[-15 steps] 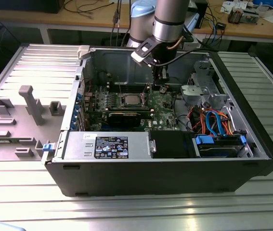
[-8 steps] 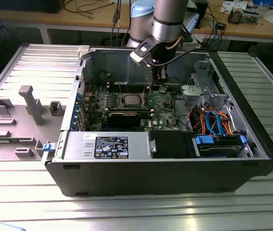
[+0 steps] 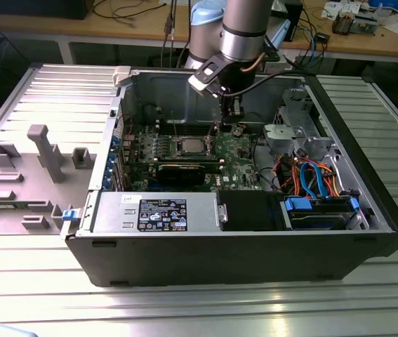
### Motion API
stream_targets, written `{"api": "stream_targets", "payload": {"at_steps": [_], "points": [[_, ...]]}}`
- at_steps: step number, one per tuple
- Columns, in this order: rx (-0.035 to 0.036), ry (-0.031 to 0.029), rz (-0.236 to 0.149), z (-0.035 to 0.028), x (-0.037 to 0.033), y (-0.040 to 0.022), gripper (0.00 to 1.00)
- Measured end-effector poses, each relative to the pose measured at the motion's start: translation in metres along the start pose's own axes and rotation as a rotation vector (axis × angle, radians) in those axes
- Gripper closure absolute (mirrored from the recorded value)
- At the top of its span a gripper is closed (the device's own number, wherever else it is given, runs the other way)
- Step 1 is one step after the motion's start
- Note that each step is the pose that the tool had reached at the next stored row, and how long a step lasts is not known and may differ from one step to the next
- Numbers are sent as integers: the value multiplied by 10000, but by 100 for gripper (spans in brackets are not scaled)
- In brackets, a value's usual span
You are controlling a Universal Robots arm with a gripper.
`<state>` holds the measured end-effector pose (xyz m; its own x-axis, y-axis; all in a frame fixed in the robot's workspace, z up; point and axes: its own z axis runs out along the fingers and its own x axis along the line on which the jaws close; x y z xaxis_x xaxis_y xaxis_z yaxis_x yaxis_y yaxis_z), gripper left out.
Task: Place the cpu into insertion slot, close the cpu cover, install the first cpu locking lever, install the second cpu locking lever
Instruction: 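Close the cpu cover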
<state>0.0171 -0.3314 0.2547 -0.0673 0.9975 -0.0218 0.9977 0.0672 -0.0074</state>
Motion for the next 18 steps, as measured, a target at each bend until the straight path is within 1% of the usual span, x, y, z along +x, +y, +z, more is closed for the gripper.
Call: {"api": "stream_targets", "payload": {"at_steps": [11, 18], "points": [[0, 1, 0, 1, 2, -27, 89], [0, 0, 0, 3, 4, -57, 89]]}}
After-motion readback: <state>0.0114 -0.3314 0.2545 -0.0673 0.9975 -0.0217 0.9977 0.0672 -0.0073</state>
